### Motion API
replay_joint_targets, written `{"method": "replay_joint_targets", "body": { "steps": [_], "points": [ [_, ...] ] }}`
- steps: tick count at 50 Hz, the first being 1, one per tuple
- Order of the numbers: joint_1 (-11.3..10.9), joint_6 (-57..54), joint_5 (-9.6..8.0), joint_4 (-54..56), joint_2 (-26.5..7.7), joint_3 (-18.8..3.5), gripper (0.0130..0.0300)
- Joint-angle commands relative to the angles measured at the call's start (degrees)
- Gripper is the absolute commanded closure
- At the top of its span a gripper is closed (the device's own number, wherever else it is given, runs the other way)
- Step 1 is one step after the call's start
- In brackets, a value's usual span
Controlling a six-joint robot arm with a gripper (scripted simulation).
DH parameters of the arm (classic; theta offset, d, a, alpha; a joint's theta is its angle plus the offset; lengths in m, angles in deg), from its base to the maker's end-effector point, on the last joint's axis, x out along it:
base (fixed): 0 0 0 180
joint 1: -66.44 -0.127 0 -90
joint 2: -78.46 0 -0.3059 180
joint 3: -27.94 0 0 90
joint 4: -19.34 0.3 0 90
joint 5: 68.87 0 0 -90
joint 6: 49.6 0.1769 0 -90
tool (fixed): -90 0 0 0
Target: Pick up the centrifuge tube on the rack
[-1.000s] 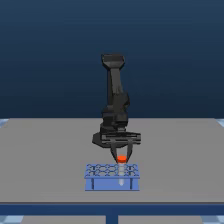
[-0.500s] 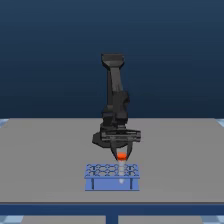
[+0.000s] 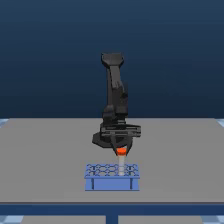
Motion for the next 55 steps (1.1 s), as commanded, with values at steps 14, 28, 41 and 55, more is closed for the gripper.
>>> {"method": "replay_joint_targets", "body": {
  "steps": [14,28,41,55],
  "points": [
    [0.0,-17.8,-2.20,16.6,1.7,-1.3,0.0300],
    [0.0,-31.5,-2.79,30.2,2.7,-2.2,0.0300],
    [0.0,-43.0,-2.92,41.6,3.4,-3.0,0.0300],
    [0.0,-54.5,-2.77,52.9,4.1,-3.7,0.0300]
  ]
}}
